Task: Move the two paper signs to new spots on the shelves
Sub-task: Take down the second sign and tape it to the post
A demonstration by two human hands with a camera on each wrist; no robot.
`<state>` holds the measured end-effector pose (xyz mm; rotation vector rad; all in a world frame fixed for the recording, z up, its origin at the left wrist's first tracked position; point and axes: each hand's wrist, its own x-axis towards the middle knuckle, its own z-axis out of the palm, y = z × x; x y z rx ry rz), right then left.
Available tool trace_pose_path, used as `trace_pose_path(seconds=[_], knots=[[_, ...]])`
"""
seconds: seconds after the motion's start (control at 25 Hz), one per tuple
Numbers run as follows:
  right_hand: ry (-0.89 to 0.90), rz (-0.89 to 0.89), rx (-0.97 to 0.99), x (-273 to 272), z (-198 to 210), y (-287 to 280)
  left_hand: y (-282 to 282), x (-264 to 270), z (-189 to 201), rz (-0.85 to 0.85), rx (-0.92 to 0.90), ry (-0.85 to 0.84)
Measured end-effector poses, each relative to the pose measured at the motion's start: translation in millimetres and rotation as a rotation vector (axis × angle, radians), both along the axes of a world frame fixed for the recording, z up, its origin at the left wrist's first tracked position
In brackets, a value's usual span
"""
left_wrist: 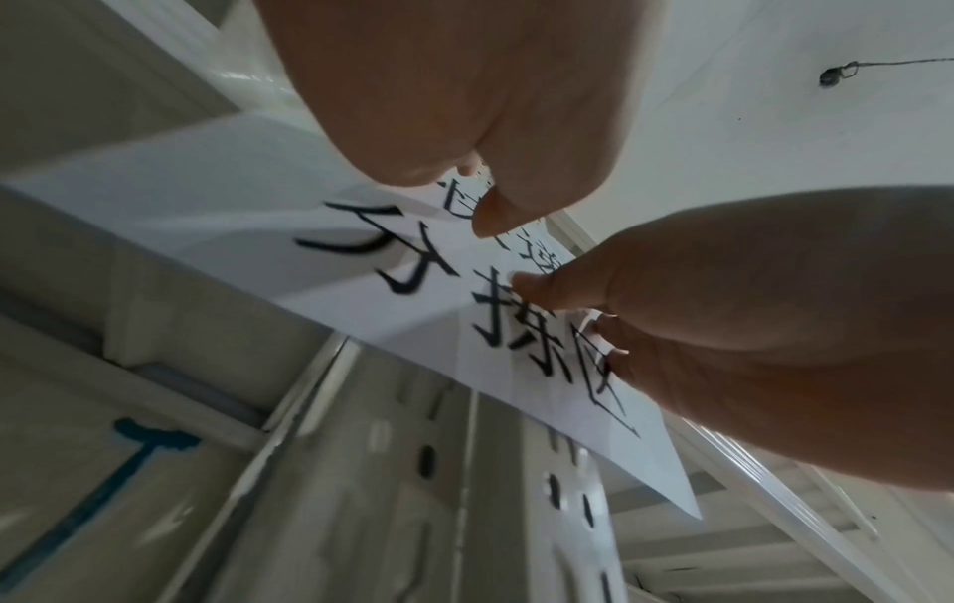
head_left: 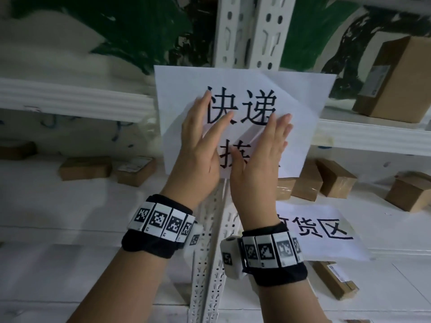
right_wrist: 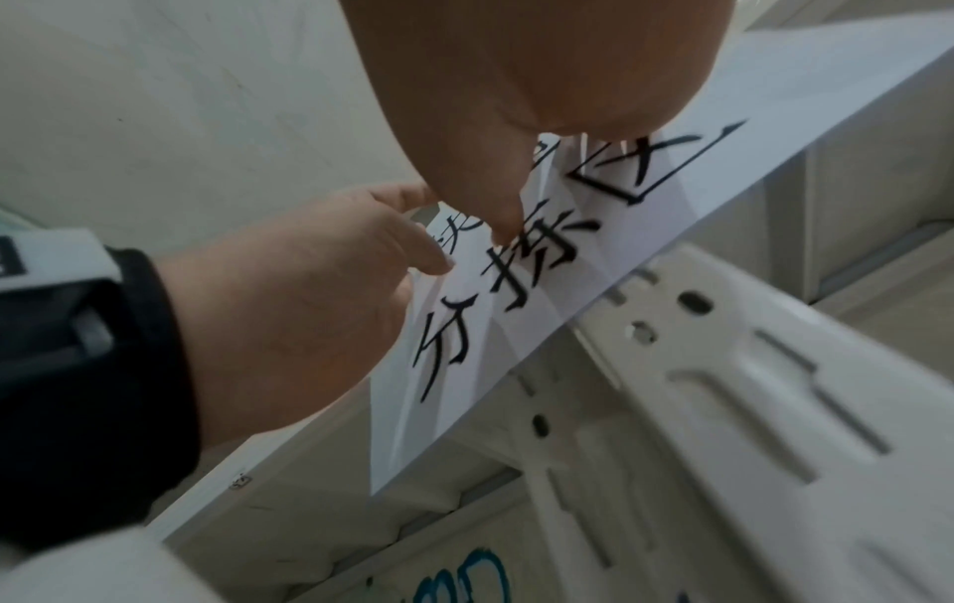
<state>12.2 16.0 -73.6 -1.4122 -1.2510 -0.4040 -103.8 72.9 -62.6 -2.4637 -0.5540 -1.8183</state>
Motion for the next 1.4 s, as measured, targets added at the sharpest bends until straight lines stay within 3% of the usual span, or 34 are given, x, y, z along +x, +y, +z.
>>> trace_pose_path(seconds=[0.2,0.28,0.52,0.72,1.04,1.24,1.4], knots=[[-0.019,-0.126,0.01,-35.7,-3.2,25.7,20.8,-49.4,-13.7,0.311,-0.073,-0.195],[-0.001,-0.151,0.023,-47.2,-2.8,33.8,29.3,-66.9,-17.3,0.346,-0.114,-0.335],[0.072,-0.167,0.101,-73.5,2.2,47.7,48.7,-102.7,-11.1,0.186,-0.264,-0.471],[0.123,-0.199,0.153,-80.5,5.1,52.9,52.3,-120.1,0.2,0.107,-0.199,-0.521],[0.131,-0.235,0.203,-83.1,5.9,60.6,73.8,-130.3,1.6,0.128,-0.032,-0.537],[0.111,-0.277,0.194,-84.6,6.3,66.2,91.4,-129.5,4.8,0.036,-0.131,-0.626],[0.095,-0.301,0.159,-87.5,9.0,68.4,88.1,-126.5,3.1,0.034,-0.095,-0.634]])
